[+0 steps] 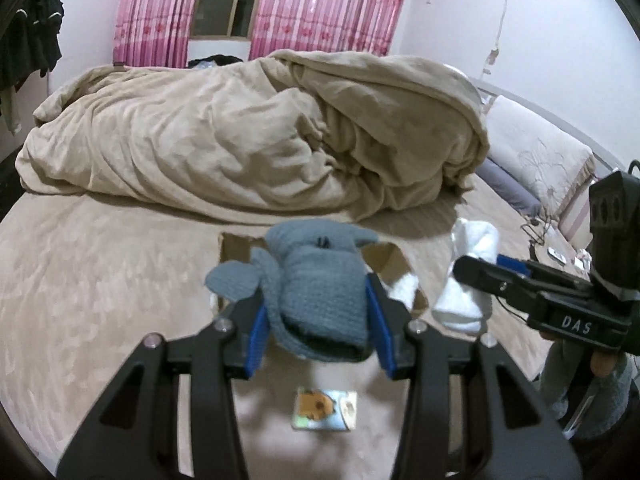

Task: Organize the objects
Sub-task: 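Carry the glove and white socks into the box and release both, then withdraw both tools from the box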

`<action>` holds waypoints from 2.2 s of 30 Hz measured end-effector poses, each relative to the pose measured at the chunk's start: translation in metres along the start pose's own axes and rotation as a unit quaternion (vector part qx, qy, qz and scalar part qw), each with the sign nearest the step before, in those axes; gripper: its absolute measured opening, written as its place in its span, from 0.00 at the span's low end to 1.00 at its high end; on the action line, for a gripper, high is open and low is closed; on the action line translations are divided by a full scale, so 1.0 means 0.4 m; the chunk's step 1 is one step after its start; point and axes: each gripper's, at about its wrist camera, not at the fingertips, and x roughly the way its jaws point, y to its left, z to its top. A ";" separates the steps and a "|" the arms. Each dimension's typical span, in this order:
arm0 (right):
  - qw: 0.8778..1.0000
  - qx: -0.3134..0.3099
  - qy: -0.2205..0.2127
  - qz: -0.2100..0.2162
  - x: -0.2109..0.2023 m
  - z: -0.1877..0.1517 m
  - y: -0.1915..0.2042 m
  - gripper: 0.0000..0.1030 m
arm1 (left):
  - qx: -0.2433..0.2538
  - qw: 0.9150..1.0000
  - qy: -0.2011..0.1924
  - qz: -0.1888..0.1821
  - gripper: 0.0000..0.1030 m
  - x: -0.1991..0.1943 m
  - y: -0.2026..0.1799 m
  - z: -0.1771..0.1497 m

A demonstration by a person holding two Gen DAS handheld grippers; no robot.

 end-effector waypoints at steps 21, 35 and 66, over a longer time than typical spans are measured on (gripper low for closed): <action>0.996 -0.019 0.083 0.000 0.390 0.011 -0.028 0.51 | -0.019 0.997 0.069 0.016 0.46 0.321 0.147 -0.008; 0.997 -0.019 0.076 -0.013 0.386 0.002 -0.031 0.70 | -0.016 0.998 0.055 0.016 0.56 0.269 0.130 -0.002; 0.998 -0.012 0.059 -0.012 0.075 -0.125 0.118 0.76 | -0.028 0.998 0.043 0.047 0.78 -0.074 0.087 -0.174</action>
